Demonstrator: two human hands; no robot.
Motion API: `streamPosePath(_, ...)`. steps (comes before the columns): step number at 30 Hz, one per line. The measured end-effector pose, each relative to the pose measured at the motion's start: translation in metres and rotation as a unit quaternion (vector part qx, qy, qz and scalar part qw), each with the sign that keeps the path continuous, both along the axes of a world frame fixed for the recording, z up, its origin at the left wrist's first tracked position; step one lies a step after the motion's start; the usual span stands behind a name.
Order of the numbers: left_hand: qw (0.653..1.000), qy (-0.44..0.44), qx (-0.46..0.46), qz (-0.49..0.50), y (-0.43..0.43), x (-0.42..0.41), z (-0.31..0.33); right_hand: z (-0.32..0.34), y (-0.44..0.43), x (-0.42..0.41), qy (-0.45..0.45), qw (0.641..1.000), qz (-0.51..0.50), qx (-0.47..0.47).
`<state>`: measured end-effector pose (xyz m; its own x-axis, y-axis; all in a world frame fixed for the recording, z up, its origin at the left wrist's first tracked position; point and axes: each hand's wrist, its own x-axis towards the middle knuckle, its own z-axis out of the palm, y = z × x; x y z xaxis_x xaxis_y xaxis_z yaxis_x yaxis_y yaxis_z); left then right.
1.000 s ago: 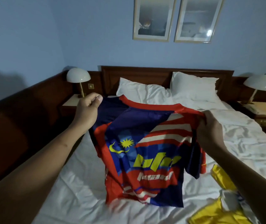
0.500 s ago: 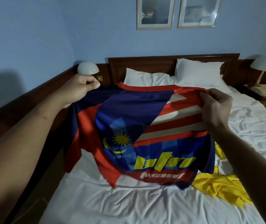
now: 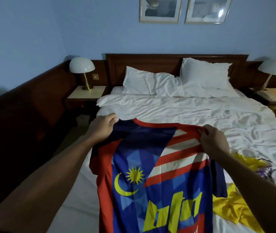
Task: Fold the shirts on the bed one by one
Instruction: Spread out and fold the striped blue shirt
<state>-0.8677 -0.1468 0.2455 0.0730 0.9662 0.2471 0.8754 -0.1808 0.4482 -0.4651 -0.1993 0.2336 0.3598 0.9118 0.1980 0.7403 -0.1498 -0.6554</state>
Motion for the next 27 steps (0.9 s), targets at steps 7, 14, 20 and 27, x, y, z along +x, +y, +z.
streamPosePath(7,0.998,-0.005,-0.046,0.034,0.090,0.007,-0.085,-0.073,0.076,-0.004,-0.006,0.999,-0.014,-0.042)
streamPosePath(14,0.994,0.054,-0.070,0.058,0.188,0.015,-0.174,-0.158,0.193,-0.013,-0.010,0.997,-0.017,-0.072)
streamPosePath(20,0.988,0.032,-0.121,0.093,0.259,0.012,-0.284,-0.261,0.272,-0.014,-0.019,0.992,-0.004,-0.123)
streamPosePath(27,0.973,0.056,-0.198,0.100,0.308,0.020,-0.408,-0.379,0.323,-0.010,-0.045,0.981,0.027,-0.187)
